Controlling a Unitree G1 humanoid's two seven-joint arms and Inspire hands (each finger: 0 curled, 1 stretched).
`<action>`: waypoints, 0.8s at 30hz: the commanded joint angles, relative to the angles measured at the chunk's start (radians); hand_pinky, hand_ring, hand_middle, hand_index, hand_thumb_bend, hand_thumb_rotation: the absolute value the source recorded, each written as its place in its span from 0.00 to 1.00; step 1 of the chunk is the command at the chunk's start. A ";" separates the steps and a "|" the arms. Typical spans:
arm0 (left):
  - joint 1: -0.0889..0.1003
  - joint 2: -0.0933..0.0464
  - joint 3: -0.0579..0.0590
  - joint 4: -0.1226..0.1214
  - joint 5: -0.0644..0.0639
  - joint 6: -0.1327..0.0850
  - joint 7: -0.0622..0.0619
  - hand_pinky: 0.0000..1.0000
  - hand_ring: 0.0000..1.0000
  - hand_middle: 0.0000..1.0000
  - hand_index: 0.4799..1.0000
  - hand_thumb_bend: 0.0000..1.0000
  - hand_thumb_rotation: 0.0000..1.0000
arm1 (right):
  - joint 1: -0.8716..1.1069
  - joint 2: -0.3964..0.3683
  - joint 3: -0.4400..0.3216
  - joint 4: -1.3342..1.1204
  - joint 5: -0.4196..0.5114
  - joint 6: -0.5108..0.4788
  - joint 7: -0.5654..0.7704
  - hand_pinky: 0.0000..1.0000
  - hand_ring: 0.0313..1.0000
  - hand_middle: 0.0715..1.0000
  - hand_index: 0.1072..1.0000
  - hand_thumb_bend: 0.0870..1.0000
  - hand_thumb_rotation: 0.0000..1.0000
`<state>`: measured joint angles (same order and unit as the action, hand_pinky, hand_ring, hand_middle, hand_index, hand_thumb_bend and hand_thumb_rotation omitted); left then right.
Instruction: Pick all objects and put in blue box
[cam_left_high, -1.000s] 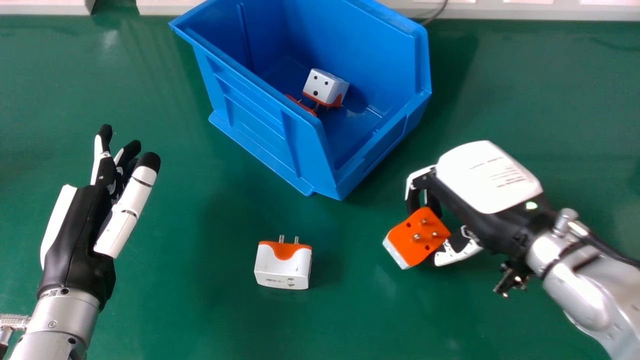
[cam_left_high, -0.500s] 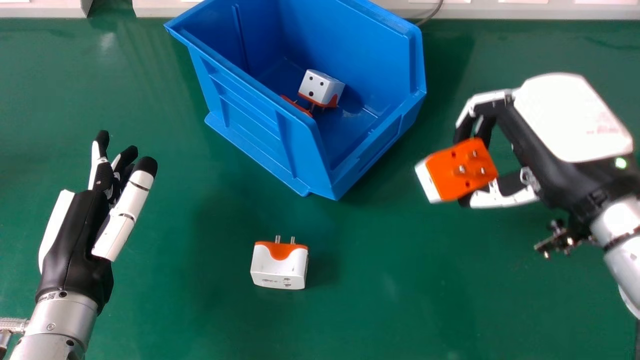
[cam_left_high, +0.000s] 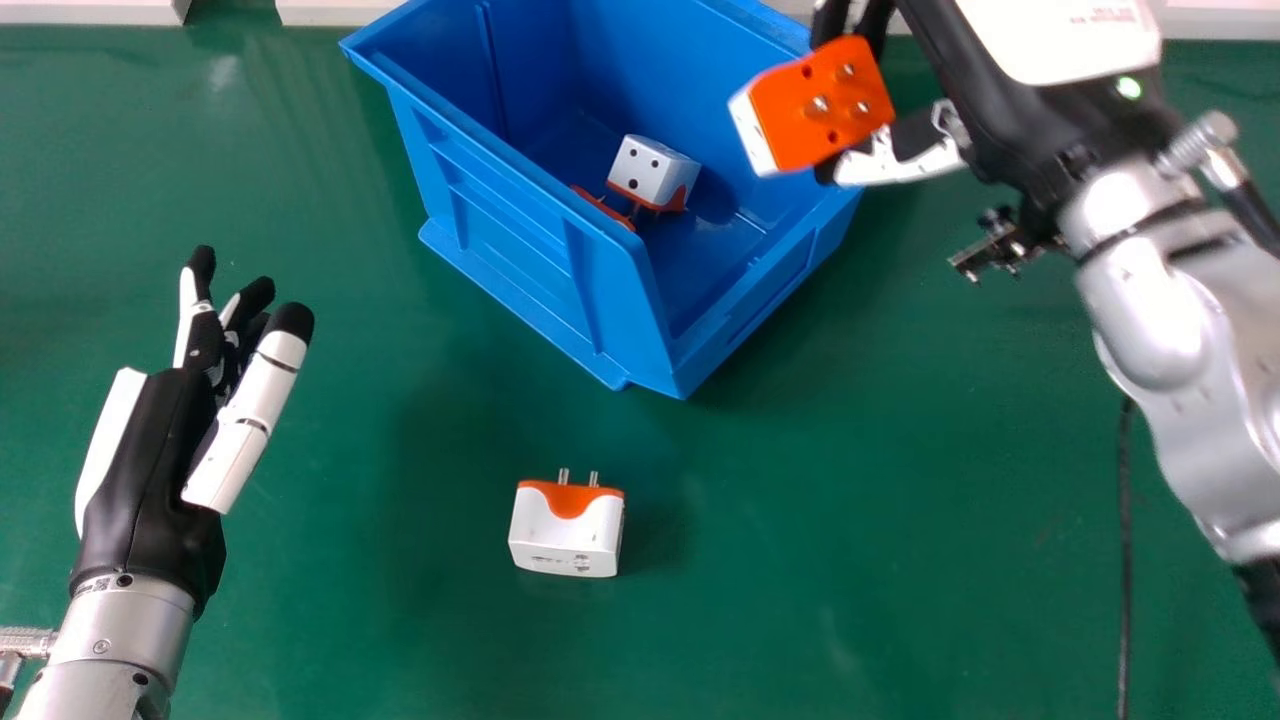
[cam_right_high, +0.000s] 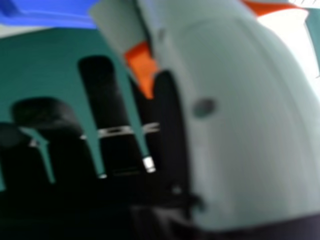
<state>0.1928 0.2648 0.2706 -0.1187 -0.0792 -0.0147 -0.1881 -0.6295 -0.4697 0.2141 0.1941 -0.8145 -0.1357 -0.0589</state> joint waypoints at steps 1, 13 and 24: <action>0.000 0.007 0.004 0.000 -0.001 -0.026 0.001 0.92 0.97 0.97 0.90 0.48 0.78 | -0.096 0.016 0.018 0.057 -0.013 -0.009 -0.047 0.06 0.07 0.40 0.42 0.47 0.00; 0.017 0.000 0.004 -0.007 -0.007 -0.040 -0.002 0.92 0.97 0.97 0.90 0.48 0.78 | -0.346 0.167 0.165 0.437 -0.084 0.066 -0.128 0.06 0.08 0.42 0.41 0.47 0.00; 0.026 -0.003 0.008 -0.002 -0.013 -0.053 -0.004 0.91 0.96 0.96 0.88 0.48 0.77 | -0.455 0.262 0.223 0.703 -0.065 0.111 -0.223 0.06 0.08 0.43 0.42 0.47 0.00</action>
<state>0.2167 0.2600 0.2713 -0.1076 -0.0809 -0.0378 -0.1908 -1.0140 -0.2199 0.4376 0.8925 -0.8940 -0.0301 -0.2418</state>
